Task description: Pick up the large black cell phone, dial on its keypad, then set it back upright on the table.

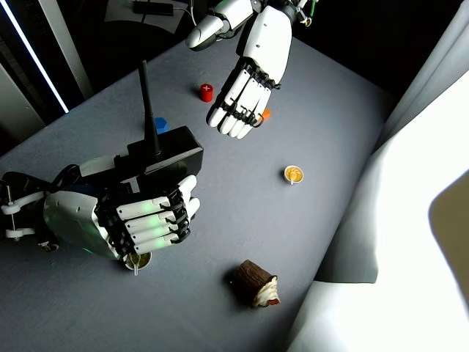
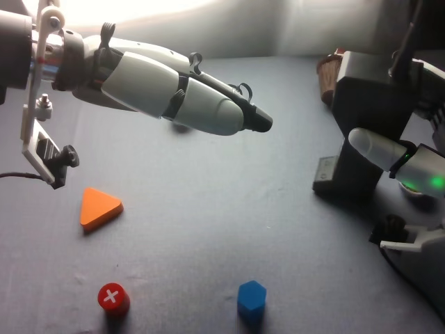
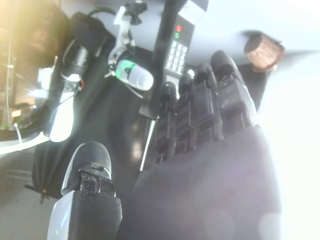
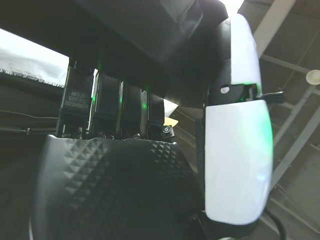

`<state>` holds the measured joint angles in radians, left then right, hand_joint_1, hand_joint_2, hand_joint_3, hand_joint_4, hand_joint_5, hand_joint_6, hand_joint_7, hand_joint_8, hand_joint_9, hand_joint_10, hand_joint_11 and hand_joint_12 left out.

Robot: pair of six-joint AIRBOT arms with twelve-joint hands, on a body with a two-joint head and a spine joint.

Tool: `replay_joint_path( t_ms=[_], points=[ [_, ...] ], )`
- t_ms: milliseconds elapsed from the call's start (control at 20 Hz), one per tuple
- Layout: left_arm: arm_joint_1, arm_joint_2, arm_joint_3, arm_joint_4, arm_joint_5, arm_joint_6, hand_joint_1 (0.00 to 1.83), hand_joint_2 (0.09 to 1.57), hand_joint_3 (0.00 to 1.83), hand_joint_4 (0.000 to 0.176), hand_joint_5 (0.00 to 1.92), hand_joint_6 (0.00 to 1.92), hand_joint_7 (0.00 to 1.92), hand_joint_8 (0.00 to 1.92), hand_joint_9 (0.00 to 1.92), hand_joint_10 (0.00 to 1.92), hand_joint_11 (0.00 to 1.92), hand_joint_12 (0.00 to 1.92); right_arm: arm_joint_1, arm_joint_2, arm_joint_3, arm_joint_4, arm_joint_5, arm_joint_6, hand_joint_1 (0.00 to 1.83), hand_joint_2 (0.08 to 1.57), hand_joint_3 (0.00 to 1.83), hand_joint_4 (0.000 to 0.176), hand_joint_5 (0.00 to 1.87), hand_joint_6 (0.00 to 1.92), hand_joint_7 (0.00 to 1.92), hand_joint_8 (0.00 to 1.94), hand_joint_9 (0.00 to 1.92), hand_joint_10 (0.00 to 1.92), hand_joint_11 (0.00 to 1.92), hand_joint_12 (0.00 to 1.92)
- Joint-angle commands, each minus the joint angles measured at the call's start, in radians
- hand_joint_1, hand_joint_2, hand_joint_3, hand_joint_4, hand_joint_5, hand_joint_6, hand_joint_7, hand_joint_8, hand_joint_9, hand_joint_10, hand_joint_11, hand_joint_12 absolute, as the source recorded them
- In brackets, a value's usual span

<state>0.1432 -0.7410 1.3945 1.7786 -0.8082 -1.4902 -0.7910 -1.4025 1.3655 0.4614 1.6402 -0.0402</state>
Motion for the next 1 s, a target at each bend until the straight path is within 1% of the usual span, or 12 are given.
replay_joint_path(
  t_ms=[0,50,100,150,250,500,600,650,750,800,900,950],
  points=[
    [-0.027,0.011,-0.006,-0.069,-0.014,-0.007,0.04,1.22,0.00,0.000,0.22,0.00,0.15,0.00,0.13,0.00,0.00,0.31,-0.005,0.013,0.006,-0.020,0.124,0.013,1.08,1.26,0.00,0.000,0.70,1.39,0.78,0.12,0.74,0.40,0.53,1.22],
    [-0.027,0.011,-0.009,-0.069,-0.014,-0.007,0.05,1.22,0.00,0.000,0.22,0.00,0.16,0.00,0.13,0.00,0.00,0.32,-0.005,0.013,0.006,-0.020,0.124,0.013,1.11,1.19,0.00,0.000,0.63,0.65,0.80,0.08,0.75,0.36,0.52,1.20],
    [-0.028,0.011,-0.011,-0.068,-0.014,-0.007,0.06,1.21,0.00,0.000,0.24,0.01,0.16,0.00,0.14,0.00,0.00,0.33,-0.006,0.013,0.007,-0.020,0.124,0.013,1.11,1.18,0.00,0.000,0.70,0.28,0.80,0.04,0.75,0.29,0.50,1.18],
    [-0.030,0.012,-0.016,-0.067,-0.014,-0.007,0.07,1.21,0.00,0.000,0.24,0.01,0.16,0.00,0.14,0.00,0.00,0.33,-0.007,0.013,0.007,-0.020,0.124,0.013,1.11,1.17,0.00,0.000,0.73,0.12,0.77,0.01,0.75,0.24,0.49,1.18],
    [-0.033,0.017,-0.026,-0.059,-0.014,-0.010,0.05,1.22,0.00,0.000,0.25,0.00,0.16,0.00,0.15,0.00,0.00,0.36,-0.007,0.013,0.007,-0.020,0.124,0.013,1.08,1.16,0.00,0.000,0.72,0.02,0.71,0.00,0.73,0.15,0.42,1.17],
    [-0.031,0.020,-0.045,-0.043,-0.013,-0.013,0.03,1.22,0.00,0.000,0.23,0.00,0.14,0.00,0.14,0.00,0.00,0.33,-0.007,0.013,0.007,-0.020,0.124,0.012,1.05,1.09,0.00,0.000,0.65,0.00,0.60,0.00,0.59,0.01,0.18,1.22],
    [-0.030,0.019,-0.050,-0.038,-0.013,-0.015,0.05,1.22,0.00,0.000,0.24,0.00,0.15,0.00,0.13,0.00,0.00,0.34,-0.007,0.013,0.008,-0.020,0.124,0.012,1.01,1.05,0.00,0.000,0.56,0.00,0.50,0.00,0.49,0.00,0.06,1.17],
    [-0.030,0.019,-0.051,-0.037,-0.013,-0.015,0.05,1.22,0.00,0.000,0.23,0.00,0.14,0.00,0.13,0.00,0.00,0.34,-0.008,0.013,0.008,-0.019,0.124,0.012,0.95,1.08,0.00,0.000,0.48,0.00,0.43,0.00,0.41,0.00,0.01,1.08],
    [-0.032,0.019,-0.052,-0.033,-0.013,-0.016,0.05,1.22,0.00,0.000,0.23,0.00,0.14,0.00,0.13,0.00,0.00,0.33,-0.008,0.013,0.009,-0.019,0.124,0.012,0.88,1.09,0.00,0.000,0.44,0.00,0.40,0.00,0.38,0.00,0.00,0.97],
    [-0.032,0.019,-0.052,-0.031,-0.013,-0.017,0.06,1.22,0.00,0.000,0.23,0.00,0.13,0.00,0.11,0.00,0.00,0.29,-0.008,0.013,0.009,-0.019,0.124,0.012,0.82,1.09,0.00,0.000,0.40,0.00,0.36,0.00,0.33,0.00,0.00,0.85],
    [-0.032,0.019,-0.053,-0.031,-0.013,-0.017,0.05,1.22,0.00,0.000,0.25,0.00,0.15,0.01,0.13,0.01,0.00,0.35,-0.009,0.014,0.009,-0.019,0.124,0.012,0.73,1.08,0.00,0.000,0.32,0.00,0.30,0.00,0.28,0.00,0.00,0.64],
    [-0.031,0.019,-0.053,-0.031,-0.013,-0.017,0.05,1.22,0.00,0.000,0.24,0.00,0.14,0.00,0.12,0.00,0.00,0.30,-0.009,0.014,0.009,-0.019,0.124,0.012,0.69,1.08,0.00,0.000,0.30,0.00,0.27,0.00,0.23,0.00,0.00,0.51]
  ],
)
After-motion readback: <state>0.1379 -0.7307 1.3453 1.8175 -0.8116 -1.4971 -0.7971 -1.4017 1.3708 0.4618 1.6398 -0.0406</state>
